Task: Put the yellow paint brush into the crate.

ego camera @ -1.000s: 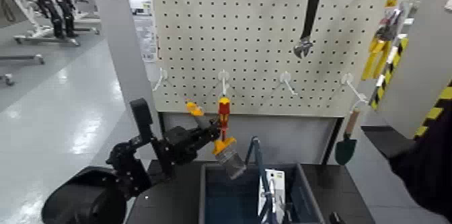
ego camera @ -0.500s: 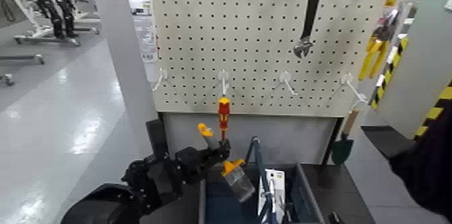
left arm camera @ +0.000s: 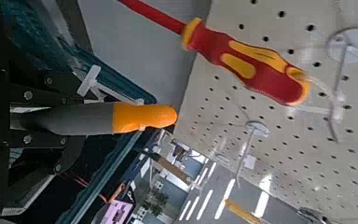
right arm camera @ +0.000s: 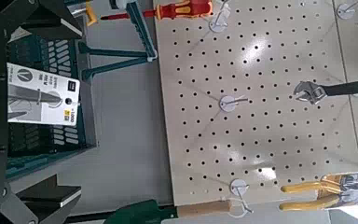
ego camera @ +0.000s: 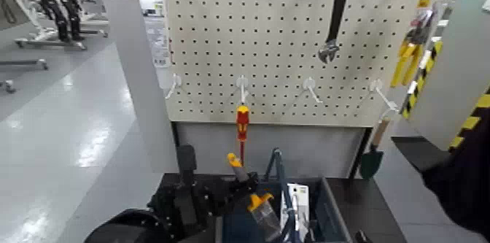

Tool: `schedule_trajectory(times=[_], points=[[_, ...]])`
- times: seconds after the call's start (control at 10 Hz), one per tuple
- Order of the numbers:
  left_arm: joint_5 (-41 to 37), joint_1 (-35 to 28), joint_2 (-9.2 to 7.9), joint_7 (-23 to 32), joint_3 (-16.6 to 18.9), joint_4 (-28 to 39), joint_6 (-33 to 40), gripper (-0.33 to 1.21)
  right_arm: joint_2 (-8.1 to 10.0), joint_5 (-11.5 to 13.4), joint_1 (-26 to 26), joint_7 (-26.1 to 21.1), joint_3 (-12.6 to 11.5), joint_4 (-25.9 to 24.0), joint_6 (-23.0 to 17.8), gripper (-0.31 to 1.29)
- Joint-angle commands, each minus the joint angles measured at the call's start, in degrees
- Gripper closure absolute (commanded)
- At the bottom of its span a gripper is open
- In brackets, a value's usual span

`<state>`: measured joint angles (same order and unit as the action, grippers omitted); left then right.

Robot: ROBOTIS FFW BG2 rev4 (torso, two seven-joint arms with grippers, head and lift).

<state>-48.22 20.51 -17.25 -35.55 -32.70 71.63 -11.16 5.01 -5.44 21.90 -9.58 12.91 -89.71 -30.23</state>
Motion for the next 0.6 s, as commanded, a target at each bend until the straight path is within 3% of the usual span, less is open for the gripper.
schedule_trajectory(times=[0.1,0.4,0.6], points=[[-5.7,0.6,0.20,1.8,-2.4,-2.3,-2.1,1.01,0.00,-0.2,-0.1,0.0,0.1,0.1,-0.1,0.13],[-6.4,0.8,0.03,3.5,-2.4,-2.0,-3.2,0.08,0.00,-0.4,0.0,-0.1,0.1,0.1,-0.1,0.13],[-6.4,0.5,0.03,5.2,-1.9,-1.4,-3.6,0.08,0.00,-0.4,0.1,-0.1,0.1,0.1,-0.2,0.13]])
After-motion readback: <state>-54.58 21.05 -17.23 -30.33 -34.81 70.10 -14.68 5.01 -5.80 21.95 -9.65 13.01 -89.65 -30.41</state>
